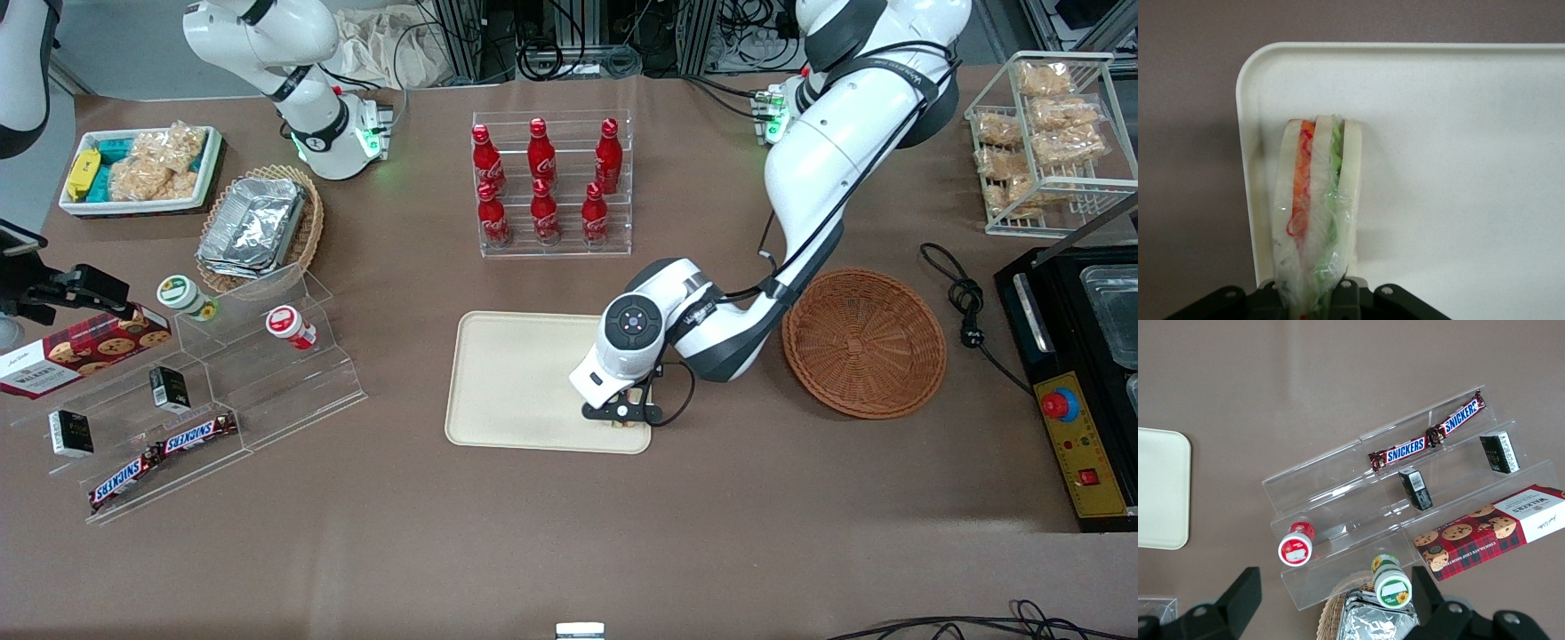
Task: Place sandwich from basket to tray
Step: 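Lower the sandwich onto the tray and open the left gripper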
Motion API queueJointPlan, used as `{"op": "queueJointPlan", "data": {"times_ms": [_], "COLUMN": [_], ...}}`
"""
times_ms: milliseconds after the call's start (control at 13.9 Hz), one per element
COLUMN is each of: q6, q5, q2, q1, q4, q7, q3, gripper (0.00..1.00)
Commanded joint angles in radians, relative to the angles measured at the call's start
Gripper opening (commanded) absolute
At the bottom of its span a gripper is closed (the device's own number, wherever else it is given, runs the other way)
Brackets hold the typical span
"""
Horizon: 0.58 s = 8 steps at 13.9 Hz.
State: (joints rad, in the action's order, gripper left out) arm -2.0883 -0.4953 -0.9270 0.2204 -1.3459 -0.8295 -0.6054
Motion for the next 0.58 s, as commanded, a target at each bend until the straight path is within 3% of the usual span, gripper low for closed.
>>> {"op": "queueJointPlan", "data": {"times_ms": [0,505], "q6": [-0.001,0.127], "q5": [-0.057,-0.048], "q2": [0.000,0.209], "q1": [0.013,-0.054], "q4": [0.033,0.016], "q7": [-0.011,-0.022], "q3": [0.012,0.007], "gripper": [1.00,1.00]}}
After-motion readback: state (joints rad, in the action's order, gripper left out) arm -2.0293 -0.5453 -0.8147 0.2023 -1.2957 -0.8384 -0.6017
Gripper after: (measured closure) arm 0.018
